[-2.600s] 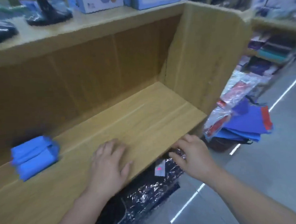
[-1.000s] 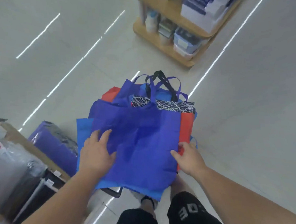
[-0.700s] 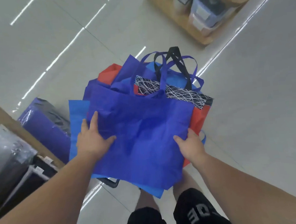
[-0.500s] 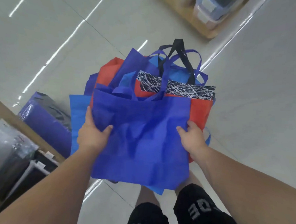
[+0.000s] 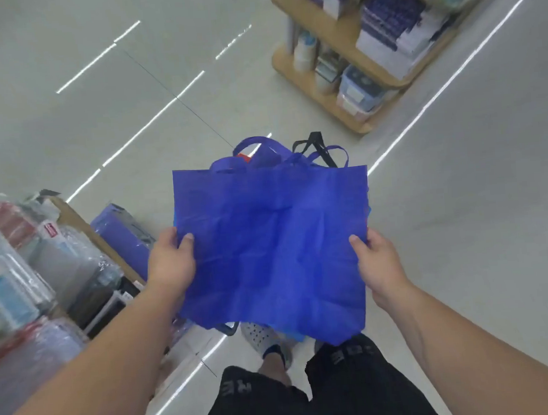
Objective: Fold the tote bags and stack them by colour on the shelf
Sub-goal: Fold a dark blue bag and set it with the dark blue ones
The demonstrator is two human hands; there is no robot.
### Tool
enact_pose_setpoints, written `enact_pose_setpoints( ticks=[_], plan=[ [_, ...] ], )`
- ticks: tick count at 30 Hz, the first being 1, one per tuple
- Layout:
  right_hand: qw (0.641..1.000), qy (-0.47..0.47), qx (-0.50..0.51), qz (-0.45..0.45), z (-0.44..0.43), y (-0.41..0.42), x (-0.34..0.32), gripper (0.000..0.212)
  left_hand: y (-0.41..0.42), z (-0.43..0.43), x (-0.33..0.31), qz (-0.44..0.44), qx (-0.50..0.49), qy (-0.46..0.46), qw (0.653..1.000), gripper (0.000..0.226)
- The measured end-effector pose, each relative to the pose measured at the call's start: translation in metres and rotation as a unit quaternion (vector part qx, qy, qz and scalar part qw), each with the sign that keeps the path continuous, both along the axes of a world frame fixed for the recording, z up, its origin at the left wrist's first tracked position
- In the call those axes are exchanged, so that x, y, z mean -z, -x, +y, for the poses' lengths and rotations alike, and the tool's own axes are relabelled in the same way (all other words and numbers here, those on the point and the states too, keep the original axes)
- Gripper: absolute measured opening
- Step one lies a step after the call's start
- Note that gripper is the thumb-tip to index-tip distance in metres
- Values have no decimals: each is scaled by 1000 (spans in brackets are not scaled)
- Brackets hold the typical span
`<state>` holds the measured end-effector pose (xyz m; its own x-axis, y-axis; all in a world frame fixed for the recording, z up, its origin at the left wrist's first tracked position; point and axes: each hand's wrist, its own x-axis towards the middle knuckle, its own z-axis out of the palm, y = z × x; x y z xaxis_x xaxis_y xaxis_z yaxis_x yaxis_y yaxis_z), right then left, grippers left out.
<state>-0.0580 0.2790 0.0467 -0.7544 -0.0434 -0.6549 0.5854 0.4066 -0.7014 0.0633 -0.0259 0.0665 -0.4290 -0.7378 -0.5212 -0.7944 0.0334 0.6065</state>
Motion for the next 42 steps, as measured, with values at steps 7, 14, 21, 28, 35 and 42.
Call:
enact_pose_setpoints(
  ticks=[7,14,21,28,35,42],
  plan=[
    [991,128,-1,30,32,-16,-124,20,-35,21,-148,176,-36,14,984,14],
    [966,198,-164,37,9,-17,-187,22,-117,49,-281,264,-127,155,943,16],
    [908,252,-324,87,-59,-43,-243,23,-221,86,-320,200,-220,311,903,4],
    [825,292,-445,187,-125,-152,-313,21,-359,118,-361,250,-326,402,819,13],
    [747,360,-521,201,-200,-326,-348,21,-548,95,-351,254,-456,429,737,9],
    [708,362,-586,157,-264,-531,-354,20,-751,66,-356,265,-561,437,651,12]
  ],
)
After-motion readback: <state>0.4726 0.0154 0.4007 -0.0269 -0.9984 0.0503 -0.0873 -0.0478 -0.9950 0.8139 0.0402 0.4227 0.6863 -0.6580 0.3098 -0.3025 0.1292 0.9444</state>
